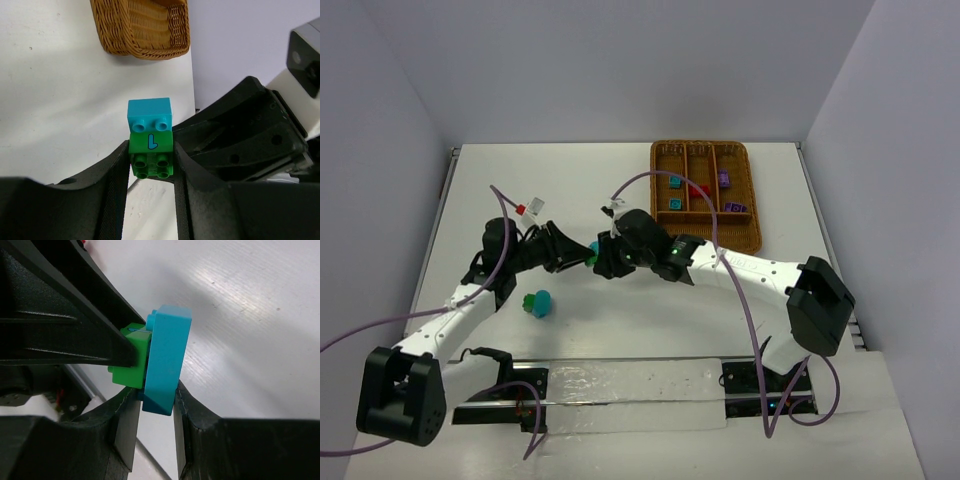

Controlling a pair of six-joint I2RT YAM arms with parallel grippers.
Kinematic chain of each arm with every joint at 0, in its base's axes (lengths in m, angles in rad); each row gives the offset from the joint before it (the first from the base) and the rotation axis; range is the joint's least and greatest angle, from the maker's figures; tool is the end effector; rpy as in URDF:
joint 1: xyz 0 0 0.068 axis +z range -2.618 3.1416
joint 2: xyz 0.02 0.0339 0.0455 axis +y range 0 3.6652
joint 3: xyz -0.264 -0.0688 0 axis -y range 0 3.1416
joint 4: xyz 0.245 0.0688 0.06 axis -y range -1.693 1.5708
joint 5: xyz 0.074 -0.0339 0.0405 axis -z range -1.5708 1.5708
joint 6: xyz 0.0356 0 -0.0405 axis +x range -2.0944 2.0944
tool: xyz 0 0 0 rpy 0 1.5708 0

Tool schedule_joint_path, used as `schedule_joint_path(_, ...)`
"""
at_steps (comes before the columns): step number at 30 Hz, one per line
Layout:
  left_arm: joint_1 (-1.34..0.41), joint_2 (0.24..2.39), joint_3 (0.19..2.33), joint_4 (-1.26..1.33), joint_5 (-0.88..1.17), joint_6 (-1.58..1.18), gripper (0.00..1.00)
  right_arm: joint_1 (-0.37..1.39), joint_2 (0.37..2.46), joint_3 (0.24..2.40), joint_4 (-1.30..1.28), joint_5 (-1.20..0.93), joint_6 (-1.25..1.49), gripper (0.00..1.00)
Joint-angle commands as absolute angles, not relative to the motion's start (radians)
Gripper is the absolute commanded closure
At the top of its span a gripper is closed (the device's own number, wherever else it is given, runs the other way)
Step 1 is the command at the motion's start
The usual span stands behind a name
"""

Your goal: Sort the legos into containers by color

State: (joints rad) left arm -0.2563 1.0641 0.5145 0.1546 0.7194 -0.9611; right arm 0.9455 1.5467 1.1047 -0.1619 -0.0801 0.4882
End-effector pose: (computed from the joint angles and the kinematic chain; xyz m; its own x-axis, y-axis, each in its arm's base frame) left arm 0.2119 -0.0798 0.2287 -0.8518 -0.4143 -0.3206 0.1409 0.4083 -0.9019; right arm 0.2031 0.2862 0.2647 -0.6907 -0.1580 -0.7057 -0.5919 0.6841 0.4262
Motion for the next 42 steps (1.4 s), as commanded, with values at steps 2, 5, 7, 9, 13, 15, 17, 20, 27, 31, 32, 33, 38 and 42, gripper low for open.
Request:
schedule_joint_path(2, -0.241, 0.982, 0.506, 0.151, 0.781, -0.930, 1.00, 0.840, 1.470, 0.995, -0.005, -0.213, 0.564, 1.00)
schedule_joint_path(5, -0.234, 0.975, 0.504, 0.138, 0.782, -0.922, 1.00, 0.829, 1.469, 0.991, -0.005, -0.220, 0.557, 1.00)
schedule_joint_path(7, -0.226, 0.973, 0.505, 0.131, 0.780, -0.917, 1.00, 0.827, 1.470, 0.992, -0.009, -0.214, 0.552, 1.00)
schedule_joint_path(9, -0.220, 0.971, 0.507, 0.123, 0.765, -0.919, 1.00, 0.827, 1.468, 1.005, -0.029, -0.185, 0.542, 1.00)
schedule_joint_path(13, -0.215, 0.950, 0.569, -0.021, 0.641, -0.887, 1.00, 0.797, 1.483, 1.103, -0.200, 0.029, 0.544, 1.00)
schedule_joint_path(15, -0.215, 0.933, 0.597, -0.089, 0.546, -0.869, 1.00, 0.765, 1.497, 1.136, -0.243, 0.129, 0.556, 1.00)
schedule_joint_path(17, -0.215, 0.913, 0.635, -0.151, 0.492, -0.850, 1.00, 0.717, 1.532, 1.181, -0.281, 0.161, 0.562, 1.00)
schedule_joint_path(20, -0.215, 0.892, 0.682, -0.211, 0.454, -0.828, 1.00, 0.655, 1.598, 1.249, -0.342, 0.208, 0.561, 1.00)
schedule_joint_path(27, -0.219, 0.906, 0.758, -0.243, 0.489, -0.815, 1.00, 0.524, 1.796, 1.450, -0.420, 0.237, 0.536, 1.00)
schedule_joint_path(31, -0.229, 0.906, 0.775, -0.255, 0.486, -0.805, 1.00, 0.470, 1.918, 1.562, -0.457, 0.241, 0.513, 1.00)
schedule_joint_path(32, -0.229, 0.905, 0.774, -0.255, 0.485, -0.804, 1.00, 0.464, 1.939, 1.604, -0.467, 0.245, 0.508, 1.00)
schedule_joint_path(33, -0.230, 0.902, 0.774, -0.255, 0.486, -0.804, 1.00, 0.457, 1.963, 1.630, -0.477, 0.253, 0.504, 1.00)
schedule_joint_path(38, -0.236, 0.891, 0.765, -0.258, 0.489, -0.807, 1.00, 0.430, 2.056, 1.725, -0.504, 0.265, 0.500, 0.96)
schedule_joint_path(42, -0.257, 0.892, 0.771, -0.264, 0.483, -0.810, 1.00, 0.423, 2.099, 1.786, -0.518, 0.262, 0.496, 0.50)
